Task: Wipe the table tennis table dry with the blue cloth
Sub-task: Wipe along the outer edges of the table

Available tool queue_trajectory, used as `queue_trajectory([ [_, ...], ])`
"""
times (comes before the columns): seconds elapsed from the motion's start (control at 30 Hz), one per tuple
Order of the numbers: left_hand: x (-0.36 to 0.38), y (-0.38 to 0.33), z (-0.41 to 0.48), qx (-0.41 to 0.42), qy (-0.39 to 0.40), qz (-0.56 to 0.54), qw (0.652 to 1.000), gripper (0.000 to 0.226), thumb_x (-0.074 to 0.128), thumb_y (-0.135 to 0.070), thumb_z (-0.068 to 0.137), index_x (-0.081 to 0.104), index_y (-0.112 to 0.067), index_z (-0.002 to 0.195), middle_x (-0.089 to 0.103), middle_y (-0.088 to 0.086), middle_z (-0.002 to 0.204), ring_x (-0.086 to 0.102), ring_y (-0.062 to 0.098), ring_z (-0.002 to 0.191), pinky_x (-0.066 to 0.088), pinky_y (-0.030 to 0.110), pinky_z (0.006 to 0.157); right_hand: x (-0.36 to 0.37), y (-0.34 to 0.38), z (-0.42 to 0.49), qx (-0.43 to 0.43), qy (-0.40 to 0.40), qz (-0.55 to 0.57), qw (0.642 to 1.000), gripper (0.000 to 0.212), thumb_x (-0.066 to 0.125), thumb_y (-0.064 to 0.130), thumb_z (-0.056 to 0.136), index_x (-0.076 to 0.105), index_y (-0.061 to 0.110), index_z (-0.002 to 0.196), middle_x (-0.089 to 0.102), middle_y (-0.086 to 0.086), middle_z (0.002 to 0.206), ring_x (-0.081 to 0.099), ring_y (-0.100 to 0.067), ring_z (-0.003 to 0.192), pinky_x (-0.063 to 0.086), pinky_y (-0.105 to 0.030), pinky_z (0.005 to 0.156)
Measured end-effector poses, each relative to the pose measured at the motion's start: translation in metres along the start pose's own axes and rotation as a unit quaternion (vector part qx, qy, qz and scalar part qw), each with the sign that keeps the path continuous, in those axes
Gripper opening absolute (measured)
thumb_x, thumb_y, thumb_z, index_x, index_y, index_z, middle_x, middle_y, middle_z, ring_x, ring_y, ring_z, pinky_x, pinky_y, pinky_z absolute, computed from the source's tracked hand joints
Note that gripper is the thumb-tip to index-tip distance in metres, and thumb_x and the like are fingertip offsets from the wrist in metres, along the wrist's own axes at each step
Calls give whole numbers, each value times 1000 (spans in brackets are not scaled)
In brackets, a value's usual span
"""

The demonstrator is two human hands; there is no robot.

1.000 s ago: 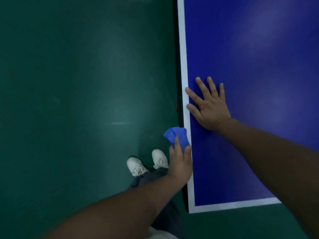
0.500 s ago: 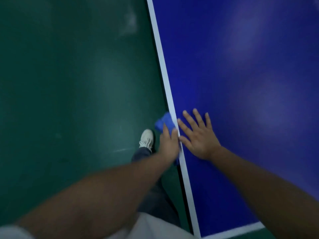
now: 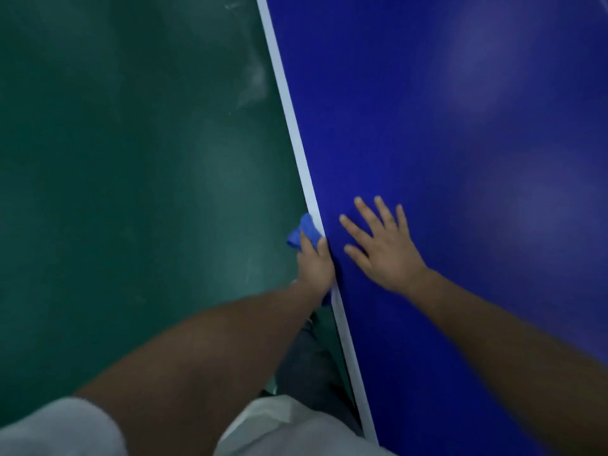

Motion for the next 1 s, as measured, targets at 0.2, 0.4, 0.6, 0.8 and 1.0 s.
queue_trajectory([
  [0.2,-14,-45,54,3,-11,18,1000,58,35,-34,108,13,-19,160,43,14,151,46,30,134,35,34,109,4,-19,65,62,35,1,997,60,11,64,102,-3,44,157,-18,4,167,-17,-33,153,-11,-62,119],
  [0.4,-2,-3,-22,-12,-10,0,1000,56,40,-19,108,15,-15,158,29,-11,143,33,6,134,22,6,99,14,-20,66,66,39,11,997,63,-2,68,96,-9,46,154,-25,7,161,-19,-32,152,-11,-63,119],
  [0.6,-4,-19,22,19,5,-2,1000,57,39,-27,108,14,-24,159,31,-1,158,33,12,140,26,28,115,15,-20,68,63,28,11,998,61,0,68,97,-9,46,153,-22,7,162,-17,-32,153,-13,-61,119],
  [0.8,-17,-73,108,19,8,-18,1000,59,35,-37,108,11,-24,161,35,10,156,40,25,139,30,27,104,16,-19,68,70,63,-8,996,61,-1,68,97,-14,46,153,-28,6,162,-25,-30,150,-16,-60,118],
  [1.0,-26,-109,151,25,-5,-39,999,60,35,-37,108,10,-23,161,32,13,156,41,28,138,33,29,106,17,-20,68,72,108,4,992,63,-11,72,92,-19,49,150,-32,8,161,-33,-28,147,-20,-59,117],
])
Point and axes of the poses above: each hand's wrist, its own z-axis towards the middle knuckle, its own x-axis out of the palm, y = z × x, the point moved 9 cm from there along z, towards the middle knuckle
